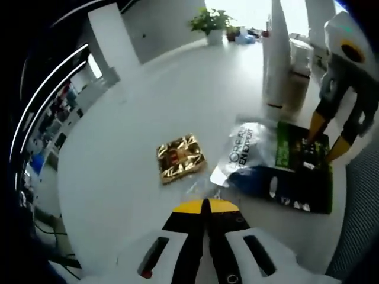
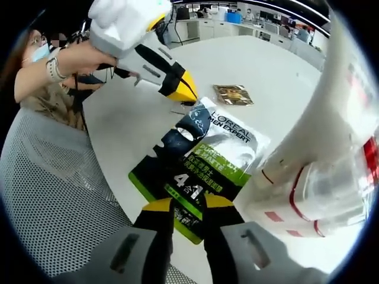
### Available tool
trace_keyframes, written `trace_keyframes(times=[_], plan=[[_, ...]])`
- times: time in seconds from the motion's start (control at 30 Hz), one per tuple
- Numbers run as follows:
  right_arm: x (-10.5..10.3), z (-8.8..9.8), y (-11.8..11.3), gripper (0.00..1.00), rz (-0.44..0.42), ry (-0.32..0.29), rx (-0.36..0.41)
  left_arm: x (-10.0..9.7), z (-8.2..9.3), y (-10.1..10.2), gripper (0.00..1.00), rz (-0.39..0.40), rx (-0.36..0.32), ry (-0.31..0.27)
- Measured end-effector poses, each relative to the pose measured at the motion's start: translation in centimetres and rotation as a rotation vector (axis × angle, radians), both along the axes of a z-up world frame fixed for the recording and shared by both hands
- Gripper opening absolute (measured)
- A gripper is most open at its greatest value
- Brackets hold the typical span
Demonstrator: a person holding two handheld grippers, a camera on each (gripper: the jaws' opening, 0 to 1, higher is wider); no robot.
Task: Arrange the skincare products in the storage area until every visible bottle or jar stands upright without overlapping.
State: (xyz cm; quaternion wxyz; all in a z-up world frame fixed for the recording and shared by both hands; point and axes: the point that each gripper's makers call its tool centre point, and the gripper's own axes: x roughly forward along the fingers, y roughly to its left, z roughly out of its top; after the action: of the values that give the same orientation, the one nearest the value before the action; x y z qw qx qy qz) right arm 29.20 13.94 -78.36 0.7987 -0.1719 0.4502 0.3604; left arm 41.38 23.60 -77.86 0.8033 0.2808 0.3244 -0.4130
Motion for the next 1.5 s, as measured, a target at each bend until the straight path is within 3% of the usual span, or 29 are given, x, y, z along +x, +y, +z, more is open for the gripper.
trace_keyframes(times=[0.53, 0.97, 1.13, 1.23, 1.33, 1.5], plan=[[1.4, 0.0, 0.1, 0.18, -0.040, -0.021, -0.001, 1.7, 0.1, 1.6, 0.00, 0.028, 0.010, -0.005], [2.1, 0.0, 0.0, 0.18, -0.054, -0.041, 0.007, 1.2, 1.0, 1.0, 0.03, 0.019, -0.021, 0.000], [2.2, 0.0, 0.0, 0.18, -0.050, -0.044, 0.005, -0.1, 3.5, -0.8, 0.05, -0.050, -0.070, -0.030], [2.2, 0.0, 0.0, 0.18, -0.040, -0.039, -0.001, -1.7, 4.0, -2.3, 0.10, -0.126, -0.092, 0.000], [2.3, 0.0, 0.0, 0.18, -0.027, -0.036, 0.002, -3.5, 3.6, -3.8, 0.21, -0.216, -0.095, 0.044], [2.3, 0.0, 0.0, 0.18, -0.018, -0.029, -0.006, -4.8, 1.7, -5.2, 0.32, -0.282, -0.065, 0.077]])
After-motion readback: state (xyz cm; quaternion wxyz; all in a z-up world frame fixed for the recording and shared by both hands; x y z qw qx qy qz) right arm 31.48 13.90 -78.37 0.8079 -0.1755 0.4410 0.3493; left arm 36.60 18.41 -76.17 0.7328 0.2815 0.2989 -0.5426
